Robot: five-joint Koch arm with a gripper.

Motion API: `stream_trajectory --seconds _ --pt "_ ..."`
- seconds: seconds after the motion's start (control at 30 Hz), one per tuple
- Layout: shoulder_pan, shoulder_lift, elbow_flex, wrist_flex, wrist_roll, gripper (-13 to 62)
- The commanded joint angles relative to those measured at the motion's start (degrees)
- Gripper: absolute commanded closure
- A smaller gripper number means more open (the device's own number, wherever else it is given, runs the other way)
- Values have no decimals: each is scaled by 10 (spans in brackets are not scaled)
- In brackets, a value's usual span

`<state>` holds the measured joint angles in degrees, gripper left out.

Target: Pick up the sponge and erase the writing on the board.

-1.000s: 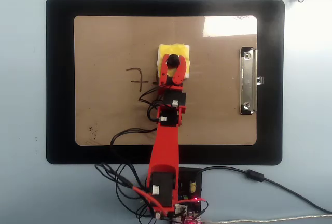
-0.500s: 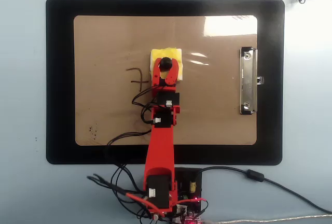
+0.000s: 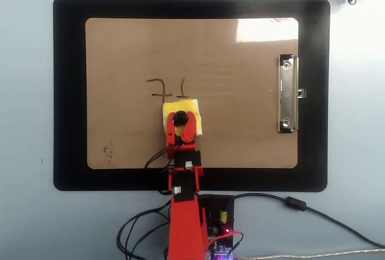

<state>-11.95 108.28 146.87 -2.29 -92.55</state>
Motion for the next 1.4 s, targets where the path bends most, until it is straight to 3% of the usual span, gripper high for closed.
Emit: stream_trajectory --seconds 0.0,0.1,0.17,0.23,0.4,0.47,0.53,0.6,0.77,0.83,0.9,1.07,1.17,1.23,1.37 --pt "-8 -92 -93 -16 -12 573" --pt "-4 -268 -264 -17 -13 573" --pt "-4 -282 -294 -11 -13 573" --pt "-3 -238 -228 -12 -11 573" --pt "-4 71 49 -9 -11 573" --pt "-4 135 98 -9 -11 573" --pt "-8 132 97 -13 -11 573" --pt "-10 76 47 -15 -11 573" --pt "-30 -208 -202 -13 -14 573" --pt "-30 -240 -243 -10 -14 573" --pt "-28 -192 -188 0 -11 573" --pt "-33 63 26 8 -11 573" --pt "-45 103 51 18 -11 573" --pt "-84 61 36 9 -11 573" --pt "-116 -169 -166 11 -16 573"
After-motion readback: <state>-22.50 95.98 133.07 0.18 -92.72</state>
